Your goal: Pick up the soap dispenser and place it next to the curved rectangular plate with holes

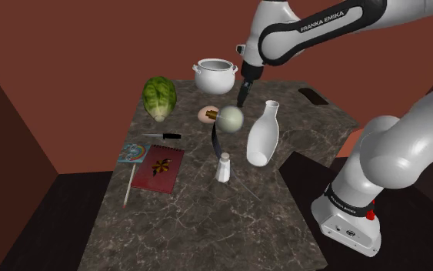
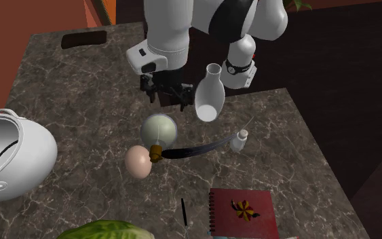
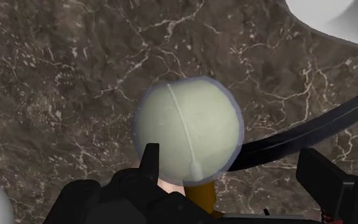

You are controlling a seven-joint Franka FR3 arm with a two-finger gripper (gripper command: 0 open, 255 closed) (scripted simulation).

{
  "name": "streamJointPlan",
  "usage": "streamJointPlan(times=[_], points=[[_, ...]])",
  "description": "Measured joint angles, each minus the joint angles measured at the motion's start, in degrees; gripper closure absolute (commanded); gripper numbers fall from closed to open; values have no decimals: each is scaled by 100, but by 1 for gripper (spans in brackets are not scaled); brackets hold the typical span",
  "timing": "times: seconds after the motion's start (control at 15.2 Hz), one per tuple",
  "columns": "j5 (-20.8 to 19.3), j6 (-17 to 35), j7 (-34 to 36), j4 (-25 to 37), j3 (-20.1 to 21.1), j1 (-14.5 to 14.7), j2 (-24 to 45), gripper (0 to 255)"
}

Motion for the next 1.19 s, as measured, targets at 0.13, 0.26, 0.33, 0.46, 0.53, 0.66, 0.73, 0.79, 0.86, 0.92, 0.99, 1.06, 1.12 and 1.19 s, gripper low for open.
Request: streamJointPlan(times=[0.13,0.26,0.33,0.46,0.53,0.66,0.73,0.79,0.86,0.92,0.99,1.06,1.12,1.19], points=[[31,511,-257,109,-53,85,473,0],[73,929,-448,223,-39,189,858,0],[103,1136,-598,284,-63,220,1047,0],[174,1479,-866,455,-71,292,1418,0],[222,1679,-998,547,-66,330,1637,0],[283,1935,-1148,630,-61,359,1900,0],[294,2009,-1163,636,-54,368,1968,0],[315,2092,-1191,637,-55,368,2044,0],[338,2174,-1220,643,-59,366,2129,0],[353,2266,-1223,633,-55,369,2211,0],[380,2322,-1254,657,-58,364,2290,0],[407,2389,-1274,684,-56,362,2384,0],[411,2438,-1270,670,-53,365,2419,0],[423,2464,-1280,688,-54,362,2446,0]])
